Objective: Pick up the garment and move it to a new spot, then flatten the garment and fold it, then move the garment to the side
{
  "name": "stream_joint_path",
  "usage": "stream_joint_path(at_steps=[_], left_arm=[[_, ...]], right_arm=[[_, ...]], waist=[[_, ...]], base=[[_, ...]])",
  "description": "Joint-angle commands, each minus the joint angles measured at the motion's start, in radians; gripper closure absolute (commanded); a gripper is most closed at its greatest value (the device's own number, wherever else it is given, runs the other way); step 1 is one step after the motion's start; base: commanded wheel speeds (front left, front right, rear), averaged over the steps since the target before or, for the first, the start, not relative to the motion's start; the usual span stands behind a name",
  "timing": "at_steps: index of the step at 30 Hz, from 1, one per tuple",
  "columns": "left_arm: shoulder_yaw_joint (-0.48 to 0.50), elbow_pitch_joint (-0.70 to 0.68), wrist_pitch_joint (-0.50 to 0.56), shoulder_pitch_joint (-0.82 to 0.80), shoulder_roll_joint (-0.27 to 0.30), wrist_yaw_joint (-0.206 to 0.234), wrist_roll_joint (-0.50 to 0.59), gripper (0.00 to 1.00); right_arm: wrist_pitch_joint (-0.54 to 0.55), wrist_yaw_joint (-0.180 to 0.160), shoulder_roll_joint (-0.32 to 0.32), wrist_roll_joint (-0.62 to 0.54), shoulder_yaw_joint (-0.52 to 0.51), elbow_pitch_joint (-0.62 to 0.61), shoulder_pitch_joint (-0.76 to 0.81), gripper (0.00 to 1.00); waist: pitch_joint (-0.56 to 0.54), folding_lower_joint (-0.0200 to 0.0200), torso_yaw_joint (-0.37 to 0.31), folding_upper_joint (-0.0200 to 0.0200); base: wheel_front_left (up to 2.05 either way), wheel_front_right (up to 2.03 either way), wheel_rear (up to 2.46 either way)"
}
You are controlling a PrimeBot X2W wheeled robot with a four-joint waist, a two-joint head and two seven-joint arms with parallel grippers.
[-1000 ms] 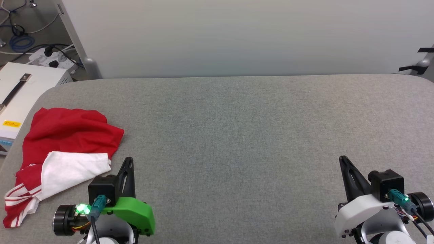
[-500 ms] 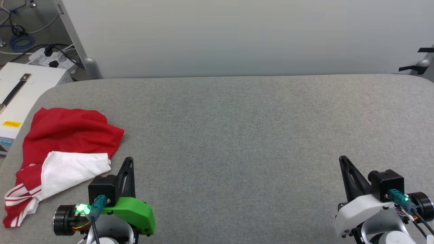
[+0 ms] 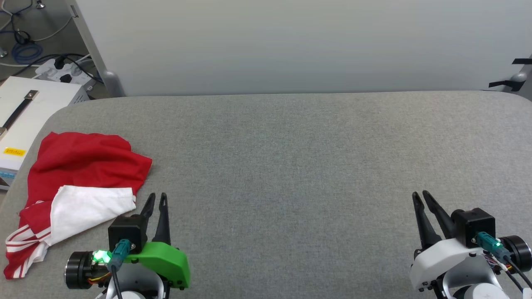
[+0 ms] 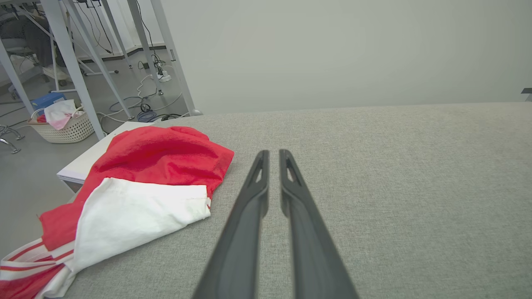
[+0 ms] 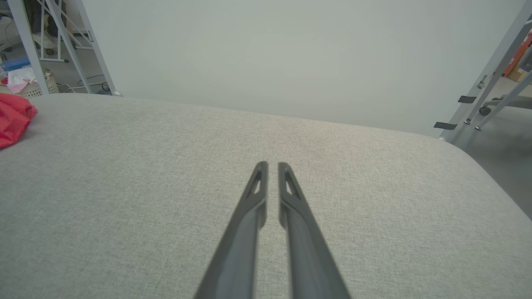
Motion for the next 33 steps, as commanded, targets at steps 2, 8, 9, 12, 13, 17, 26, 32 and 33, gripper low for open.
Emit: stream_joint_path(at_steps=[2, 8, 9, 12, 13, 17, 26, 32, 33], left_arm=[[0.000, 0.000, -0.001, 0.000, 0.000, 0.001, 0.000, 0.00], [-0.004, -0.003, -0.013, -0.002, 0.000, 0.011, -0.004, 0.00], [-0.004, -0.004, -0.015, -0.002, 0.000, 0.012, -0.004, 0.00], [-0.007, -0.006, -0.022, -0.003, 0.000, 0.017, -0.006, 0.00], [-0.007, -0.007, -0.023, -0.003, 0.000, 0.018, -0.006, 0.00], [-0.010, -0.010, -0.032, -0.004, -0.001, 0.024, -0.008, 0.00], [-0.013, -0.017, -0.050, -0.006, -0.001, 0.036, -0.010, 0.00], [-0.017, -0.021, -0.063, -0.007, -0.001, 0.041, -0.010, 0.00], [-0.017, -0.021, -0.065, -0.007, -0.001, 0.042, -0.011, 0.00]], right_arm=[[-0.001, 0.000, 0.000, 0.001, 0.000, 0.000, 0.000, 0.00], [-0.013, 0.000, 0.000, 0.011, -0.009, -0.001, -0.001, 0.00], [-0.015, 0.000, 0.000, 0.013, -0.010, -0.002, -0.001, 0.00], [-0.021, 0.000, 0.000, 0.021, -0.013, -0.005, -0.001, 0.00], [-0.023, 0.000, 0.000, 0.024, -0.014, -0.007, 0.000, 0.00], [-0.031, 0.000, 0.000, 0.035, -0.019, -0.013, 0.000, 0.00], [-0.050, 0.000, 0.000, 0.061, -0.023, -0.031, 0.001, 0.00], [-0.062, 0.000, 0.000, 0.073, -0.022, -0.043, 0.004, 0.00], [-0.064, 0.000, 0.000, 0.075, -0.022, -0.045, 0.005, 0.00]], waist=[[0.000, 0.0000, 0.000, 0.0000], [0.002, 0.0000, 0.000, 0.0000], [0.002, 0.0000, 0.000, 0.0000], [0.003, 0.0000, 0.001, 0.0000], [0.003, 0.0000, 0.001, 0.0000], [0.004, 0.0000, 0.001, 0.0000], [0.005, 0.0000, 0.002, 0.0000], [0.005, 0.0000, 0.003, 0.0000], [0.005, 0.0000, 0.003, 0.0000]], base=[[0.00, 0.00, 0.00], [0.00, 0.00, 0.00], [0.00, 0.00, 0.00], [0.00, 0.00, 0.00], [0.00, 0.00, 0.00], [0.00, 0.00, 0.00], [0.00, 0.00, 0.00], [0.00, 0.00, 0.00], [0.00, 0.00, 0.00]])
